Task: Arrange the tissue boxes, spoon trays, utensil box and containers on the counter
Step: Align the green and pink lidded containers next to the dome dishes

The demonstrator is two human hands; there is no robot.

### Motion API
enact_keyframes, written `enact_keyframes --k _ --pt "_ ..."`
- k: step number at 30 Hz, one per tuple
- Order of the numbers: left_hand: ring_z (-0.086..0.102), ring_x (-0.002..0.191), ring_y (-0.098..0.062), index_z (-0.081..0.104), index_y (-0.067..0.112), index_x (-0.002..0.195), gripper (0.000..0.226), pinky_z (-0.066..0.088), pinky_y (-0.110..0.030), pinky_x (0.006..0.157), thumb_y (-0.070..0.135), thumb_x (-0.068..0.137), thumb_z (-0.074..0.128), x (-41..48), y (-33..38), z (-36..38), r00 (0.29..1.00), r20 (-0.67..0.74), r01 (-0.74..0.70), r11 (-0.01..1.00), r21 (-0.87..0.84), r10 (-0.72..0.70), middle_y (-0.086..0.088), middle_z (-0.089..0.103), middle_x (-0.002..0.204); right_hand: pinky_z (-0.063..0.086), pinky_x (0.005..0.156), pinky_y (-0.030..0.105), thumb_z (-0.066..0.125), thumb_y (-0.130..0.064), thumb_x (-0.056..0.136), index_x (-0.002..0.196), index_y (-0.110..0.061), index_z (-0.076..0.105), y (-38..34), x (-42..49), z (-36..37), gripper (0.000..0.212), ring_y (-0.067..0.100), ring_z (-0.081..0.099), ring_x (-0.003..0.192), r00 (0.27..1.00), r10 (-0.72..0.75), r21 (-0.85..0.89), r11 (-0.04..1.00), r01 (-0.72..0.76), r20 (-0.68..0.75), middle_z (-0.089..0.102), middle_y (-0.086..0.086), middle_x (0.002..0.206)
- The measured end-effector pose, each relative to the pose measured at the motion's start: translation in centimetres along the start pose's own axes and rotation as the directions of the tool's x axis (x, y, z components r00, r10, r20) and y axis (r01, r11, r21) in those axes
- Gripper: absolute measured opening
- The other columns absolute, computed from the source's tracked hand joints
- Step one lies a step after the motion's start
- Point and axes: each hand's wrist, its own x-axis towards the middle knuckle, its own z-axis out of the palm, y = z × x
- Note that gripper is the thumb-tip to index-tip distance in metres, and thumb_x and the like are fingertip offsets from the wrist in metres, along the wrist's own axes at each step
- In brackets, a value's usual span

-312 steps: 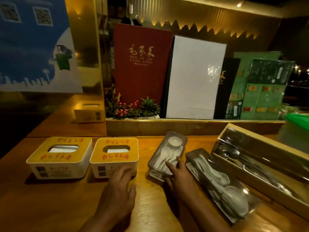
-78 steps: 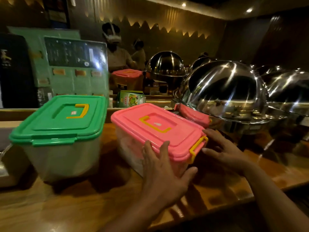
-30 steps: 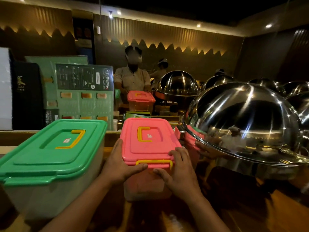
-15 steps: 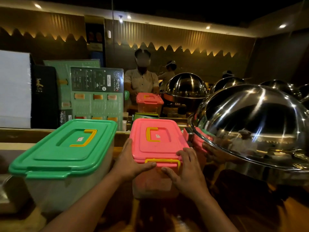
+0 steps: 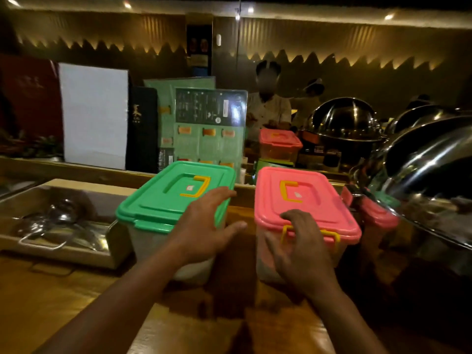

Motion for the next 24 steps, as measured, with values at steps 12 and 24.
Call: enact_keyframes --k 12,24 --pt "0.043 0.133 -0.016 0.035 0.033 0.153 0.134 0.039 -0.037 0.111 0.08 0.036 0.082 -1.7 -18.1 -10.3 0.925 0.238 0.342 0.922 -0.183 -0.296 0.004 0.031 0.16 0.043 0.106 0.04 0.059 -0.079 0.074 0.133 -0.028 0.056 -10.5 0.9 10.9 0.078 0.02 0.042 0.132 0.975 0.058 -0.078 0.996 -0.042 0.217 0.045 0.002 0.143" --pt "0.043 0.135 -0.022 0.035 0.016 0.154 0.134 0.042 -0.037 0.11 0.072 0.042 0.082 -0.3 -18.3 -7.0 0.966 0.173 0.221 0.961 -0.165 -0.193 0.003 0.02 0.161 0.021 0.12 0.051 0.065 -0.05 0.076 0.126 -0.024 0.062 -9.7 1.2 10.2 0.056 0.025 0.046 0.134 0.983 0.12 -0.448 0.893 -0.046 0.139 0.056 0.002 0.139"
